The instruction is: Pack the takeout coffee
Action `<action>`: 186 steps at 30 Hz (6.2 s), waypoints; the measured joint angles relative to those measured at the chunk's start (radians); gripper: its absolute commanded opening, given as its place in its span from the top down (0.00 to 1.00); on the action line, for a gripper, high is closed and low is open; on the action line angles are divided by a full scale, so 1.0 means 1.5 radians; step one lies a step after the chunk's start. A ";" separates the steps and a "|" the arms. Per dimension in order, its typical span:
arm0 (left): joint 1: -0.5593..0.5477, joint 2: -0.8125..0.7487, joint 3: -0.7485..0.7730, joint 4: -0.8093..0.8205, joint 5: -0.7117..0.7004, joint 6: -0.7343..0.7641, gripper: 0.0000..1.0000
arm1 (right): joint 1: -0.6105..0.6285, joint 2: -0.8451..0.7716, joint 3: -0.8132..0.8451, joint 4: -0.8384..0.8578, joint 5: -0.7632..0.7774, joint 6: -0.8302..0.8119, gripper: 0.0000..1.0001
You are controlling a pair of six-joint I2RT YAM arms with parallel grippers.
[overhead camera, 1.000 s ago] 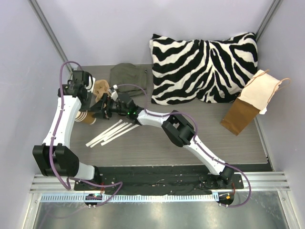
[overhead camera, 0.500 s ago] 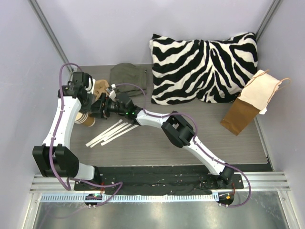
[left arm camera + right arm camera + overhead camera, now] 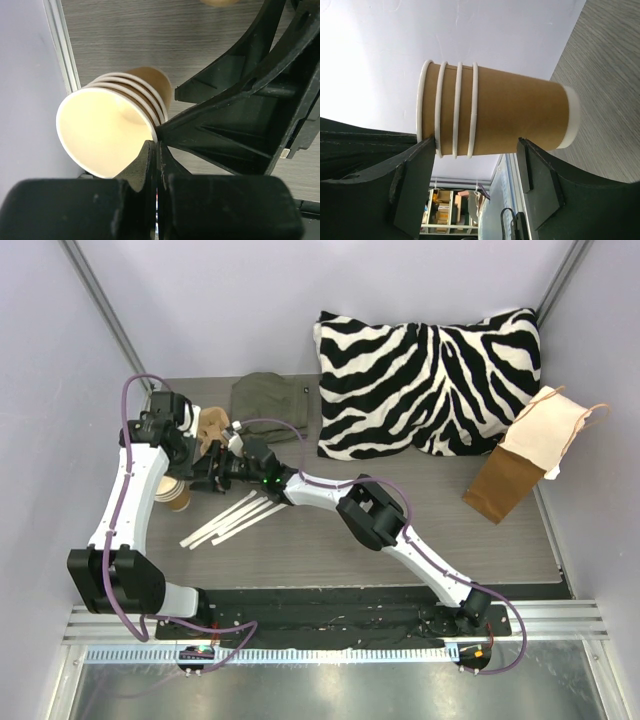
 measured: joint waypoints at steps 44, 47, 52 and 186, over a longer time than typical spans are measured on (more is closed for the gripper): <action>0.078 -0.044 -0.091 -0.075 0.013 0.085 0.70 | 0.013 0.006 0.037 -0.099 0.013 -0.089 0.30; 0.085 -0.042 -0.092 -0.062 0.011 0.090 0.69 | 0.014 0.006 0.037 -0.098 0.010 -0.089 0.30; 0.097 -0.037 -0.106 -0.036 0.005 0.104 0.70 | 0.014 0.006 0.037 -0.090 0.007 -0.082 0.30; -0.670 0.257 0.049 0.131 0.058 0.185 0.86 | -0.480 -0.845 -0.442 -0.719 0.084 -0.847 0.00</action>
